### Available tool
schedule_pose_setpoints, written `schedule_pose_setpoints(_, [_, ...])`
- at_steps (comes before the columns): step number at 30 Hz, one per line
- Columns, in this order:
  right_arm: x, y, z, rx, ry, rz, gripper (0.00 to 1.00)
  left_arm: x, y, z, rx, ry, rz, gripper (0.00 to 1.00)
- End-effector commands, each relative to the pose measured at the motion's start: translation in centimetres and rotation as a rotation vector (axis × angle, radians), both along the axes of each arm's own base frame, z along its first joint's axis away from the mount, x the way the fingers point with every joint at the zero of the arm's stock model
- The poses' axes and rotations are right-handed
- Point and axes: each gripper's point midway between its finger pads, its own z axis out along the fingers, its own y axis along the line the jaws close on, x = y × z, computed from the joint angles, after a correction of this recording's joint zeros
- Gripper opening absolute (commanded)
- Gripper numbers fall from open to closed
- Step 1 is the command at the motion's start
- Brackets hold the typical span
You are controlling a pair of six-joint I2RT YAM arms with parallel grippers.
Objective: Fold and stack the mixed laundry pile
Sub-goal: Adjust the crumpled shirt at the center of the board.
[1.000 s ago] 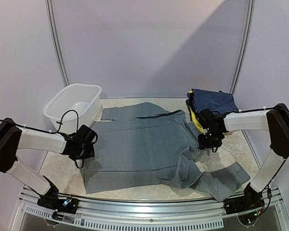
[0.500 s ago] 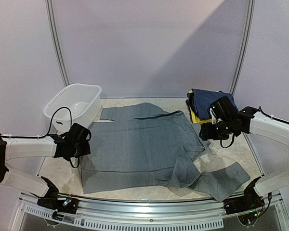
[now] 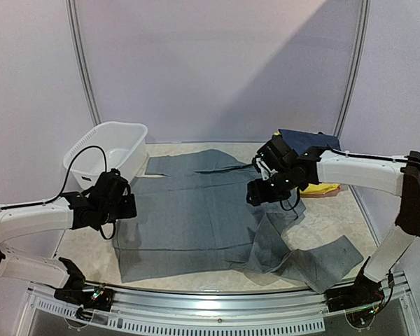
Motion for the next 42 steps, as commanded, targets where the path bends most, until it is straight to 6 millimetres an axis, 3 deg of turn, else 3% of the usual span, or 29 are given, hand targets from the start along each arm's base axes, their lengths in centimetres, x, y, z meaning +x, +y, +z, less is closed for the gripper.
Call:
schedule_pose_setpoints(1, [2.8, 2.3, 0.2, -0.006, -0.024, 0.001, 0.72, 2.9, -5.0, 1.3, -0.032, 0.017, -0.169, 0.64])
schedule_pose_setpoints(4, [4.5, 3.0, -2.0, -0.062, 0.01, -0.005, 0.72, 4.0, -7.6, -1.5, -0.027, 0.129, -0.232, 0.61])
schedule_pose_setpoints(9, [6.9, 2.5, -6.6, -0.081, 0.098, -0.032, 0.71, 5.2, -9.8, -5.1, -0.039, 0.232, -0.261, 0.57])
schedule_pose_setpoints(15, [9.4, 1.2, -10.6, -0.086, 0.191, -0.049, 0.7, 6.8, -10.6, -7.0, 0.0, 0.282, -0.254, 0.55])
schedule_pose_setpoints(20, [11.5, -0.1, -12.8, -0.072, 0.237, -0.076, 0.7, 9.0, -10.2, -8.8, 0.011, 0.311, -0.214, 0.51])
schedule_pose_setpoints(30, [16.1, 0.5, -13.9, 0.031, 0.275, -0.074, 0.7, 15.3, -8.3, -11.3, 0.021, 0.368, -0.16, 0.48])
schedule_pose_setpoints(37, [18.9, 2.2, -13.6, 0.11, 0.263, -0.06, 0.7, 20.3, -7.0, -11.6, -0.008, 0.375, -0.137, 0.47])
schedule_pose_setpoints(42, [21.1, 2.2, -12.9, 0.147, 0.228, -0.076, 0.7, 22.4, -7.0, -11.2, -0.02, 0.355, -0.15, 0.47])
